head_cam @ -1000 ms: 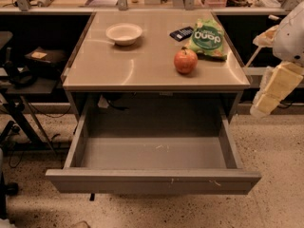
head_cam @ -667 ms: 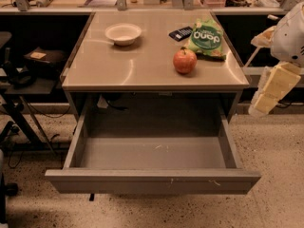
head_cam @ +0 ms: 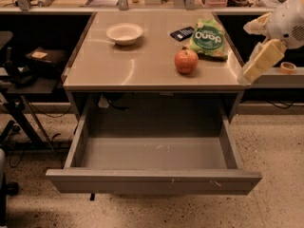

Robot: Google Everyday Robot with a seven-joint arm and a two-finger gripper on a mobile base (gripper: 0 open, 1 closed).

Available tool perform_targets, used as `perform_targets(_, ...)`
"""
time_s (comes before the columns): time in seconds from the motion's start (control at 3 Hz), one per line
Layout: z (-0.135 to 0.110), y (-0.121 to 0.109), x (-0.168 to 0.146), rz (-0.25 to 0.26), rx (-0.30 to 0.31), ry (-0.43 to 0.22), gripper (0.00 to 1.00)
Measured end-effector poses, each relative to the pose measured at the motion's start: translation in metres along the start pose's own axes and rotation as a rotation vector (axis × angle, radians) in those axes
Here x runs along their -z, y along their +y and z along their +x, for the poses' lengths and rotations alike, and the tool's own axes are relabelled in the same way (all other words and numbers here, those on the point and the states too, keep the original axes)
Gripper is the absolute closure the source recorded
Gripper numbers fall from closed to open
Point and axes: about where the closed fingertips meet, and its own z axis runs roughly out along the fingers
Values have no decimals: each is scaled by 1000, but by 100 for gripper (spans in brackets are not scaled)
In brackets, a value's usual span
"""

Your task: Place apple into top drawer

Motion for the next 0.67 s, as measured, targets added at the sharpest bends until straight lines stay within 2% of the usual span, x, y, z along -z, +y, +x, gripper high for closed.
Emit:
perform_targets(0.33, -14, -59, -12, 45, -78, -162, 0)
perform_targets(0.67, -26, -74, 4, 87, -58, -203, 0)
